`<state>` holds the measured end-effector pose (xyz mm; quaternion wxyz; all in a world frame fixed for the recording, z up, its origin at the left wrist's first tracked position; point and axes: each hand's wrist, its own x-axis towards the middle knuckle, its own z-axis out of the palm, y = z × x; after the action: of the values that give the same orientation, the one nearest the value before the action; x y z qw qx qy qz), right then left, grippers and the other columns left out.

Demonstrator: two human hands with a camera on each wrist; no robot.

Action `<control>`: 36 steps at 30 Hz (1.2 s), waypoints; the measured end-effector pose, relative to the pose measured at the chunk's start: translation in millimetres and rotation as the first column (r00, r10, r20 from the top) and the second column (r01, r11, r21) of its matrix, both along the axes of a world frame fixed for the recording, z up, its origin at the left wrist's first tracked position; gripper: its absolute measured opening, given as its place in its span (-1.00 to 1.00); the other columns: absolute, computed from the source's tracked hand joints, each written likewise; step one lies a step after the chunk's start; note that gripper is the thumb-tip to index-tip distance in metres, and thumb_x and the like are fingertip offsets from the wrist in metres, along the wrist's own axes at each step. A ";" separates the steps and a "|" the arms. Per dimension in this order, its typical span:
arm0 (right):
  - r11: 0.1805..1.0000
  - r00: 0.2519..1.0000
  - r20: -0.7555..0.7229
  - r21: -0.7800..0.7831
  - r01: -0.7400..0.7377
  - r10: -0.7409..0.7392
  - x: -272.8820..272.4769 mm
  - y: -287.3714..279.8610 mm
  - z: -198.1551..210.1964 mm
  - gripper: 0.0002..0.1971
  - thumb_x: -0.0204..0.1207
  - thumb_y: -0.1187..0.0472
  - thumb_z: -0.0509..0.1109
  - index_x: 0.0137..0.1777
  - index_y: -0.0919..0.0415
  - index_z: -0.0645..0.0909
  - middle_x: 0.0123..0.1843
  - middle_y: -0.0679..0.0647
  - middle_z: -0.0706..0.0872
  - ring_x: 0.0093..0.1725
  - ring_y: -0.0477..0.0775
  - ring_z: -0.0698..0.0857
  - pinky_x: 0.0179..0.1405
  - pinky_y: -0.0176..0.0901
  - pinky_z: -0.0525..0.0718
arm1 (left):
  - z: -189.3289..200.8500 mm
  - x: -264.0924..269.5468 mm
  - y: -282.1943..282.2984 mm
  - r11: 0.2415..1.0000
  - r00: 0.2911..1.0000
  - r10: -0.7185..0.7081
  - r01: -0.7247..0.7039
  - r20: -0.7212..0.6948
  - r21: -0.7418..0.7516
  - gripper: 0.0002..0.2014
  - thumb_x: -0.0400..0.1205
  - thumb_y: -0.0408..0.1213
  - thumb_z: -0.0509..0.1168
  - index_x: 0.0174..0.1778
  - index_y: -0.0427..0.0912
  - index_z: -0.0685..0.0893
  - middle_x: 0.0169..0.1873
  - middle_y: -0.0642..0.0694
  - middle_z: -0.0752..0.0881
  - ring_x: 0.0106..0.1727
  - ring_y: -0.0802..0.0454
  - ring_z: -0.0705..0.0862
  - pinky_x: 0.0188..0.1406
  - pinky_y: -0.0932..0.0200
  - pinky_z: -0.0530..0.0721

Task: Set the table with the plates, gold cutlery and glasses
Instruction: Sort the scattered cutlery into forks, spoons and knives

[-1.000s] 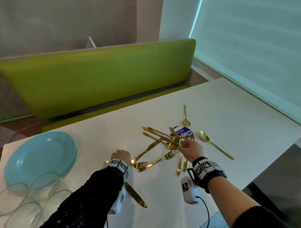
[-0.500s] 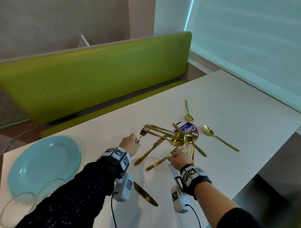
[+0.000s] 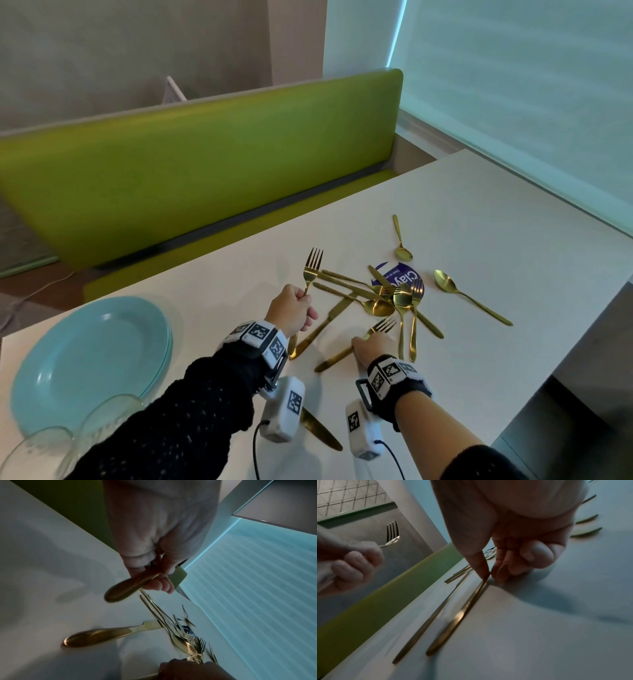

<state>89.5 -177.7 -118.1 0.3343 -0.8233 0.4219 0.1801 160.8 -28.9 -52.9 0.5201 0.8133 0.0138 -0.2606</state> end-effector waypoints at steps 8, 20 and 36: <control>0.995 0.999 0.048 0.098 -0.003 -0.002 -4.7 2.2 4.9 -0.78 0.52 0.14 0.30 -0.27 0.26 0.58 -0.11 0.18 0.76 -0.22 0.10 0.64 -0.14 -0.13 0.69 | 1.0 2.9 -3.4 0.999 1.000 0.013 -0.013 0.016 -0.033 -0.83 0.74 -0.27 0.08 0.04 -0.23 0.55 -0.33 -0.09 0.67 -0.38 0.06 0.59 -0.32 0.23 0.65; 0.846 0.862 0.490 0.398 -0.354 0.130 25.7 -3.4 87.7 -0.76 0.56 0.15 0.40 -0.35 0.17 0.61 -0.40 0.08 0.70 -0.61 -0.11 0.50 -0.65 -0.33 0.43 | 7.7 -4.9 -24.2 0.967 0.986 -0.045 0.002 -0.161 -0.254 -0.70 0.75 -0.13 0.06 0.03 -0.31 0.56 -0.24 -0.27 0.70 -0.29 -0.16 0.68 -0.09 -0.06 0.71; 0.935 0.862 0.473 0.185 -0.302 0.184 28.9 -20.0 70.8 -0.81 0.45 0.15 0.49 -0.36 0.07 0.62 -0.41 -0.09 0.67 -0.55 -0.23 0.51 -0.64 -0.50 0.41 | 2.8 -9.5 -47.9 0.966 0.978 -0.014 -0.040 -0.208 -0.257 -0.73 0.70 -0.26 0.08 -0.01 -0.32 0.65 -0.29 -0.22 0.75 -0.40 -0.09 0.69 -0.40 0.13 0.67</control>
<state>118.4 -197.7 -47.3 0.4989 -0.8398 0.1990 0.0787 151.3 -76.8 -50.2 0.6194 0.7063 0.0394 -0.3405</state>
